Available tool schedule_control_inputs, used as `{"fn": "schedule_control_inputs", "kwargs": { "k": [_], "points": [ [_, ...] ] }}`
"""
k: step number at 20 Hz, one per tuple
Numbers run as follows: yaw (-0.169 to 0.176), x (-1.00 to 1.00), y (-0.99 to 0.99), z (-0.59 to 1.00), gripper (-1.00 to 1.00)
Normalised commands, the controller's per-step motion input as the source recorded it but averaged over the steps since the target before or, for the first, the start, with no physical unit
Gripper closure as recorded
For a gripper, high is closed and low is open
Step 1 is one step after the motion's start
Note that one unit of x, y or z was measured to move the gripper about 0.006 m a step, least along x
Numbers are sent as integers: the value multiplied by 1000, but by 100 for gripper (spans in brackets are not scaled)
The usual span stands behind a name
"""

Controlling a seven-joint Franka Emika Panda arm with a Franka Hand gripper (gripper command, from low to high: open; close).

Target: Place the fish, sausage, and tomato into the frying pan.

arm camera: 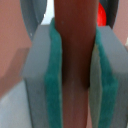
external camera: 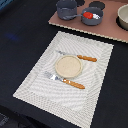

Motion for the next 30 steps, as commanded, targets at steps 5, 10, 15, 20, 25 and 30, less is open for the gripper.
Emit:
{"fn": "schedule_control_inputs", "kwargs": {
  "k": [5, 10, 15, 20, 25, 30],
  "points": [
    [-45, 447, 426, -145, 100],
    [-5, 73, 292, -199, 100],
    [0, 15, 256, -113, 100],
    [0, 144, 289, -7, -100],
    [-1, 219, 323, 485, -100],
    [-34, 126, 303, 954, -100]
  ]
}}
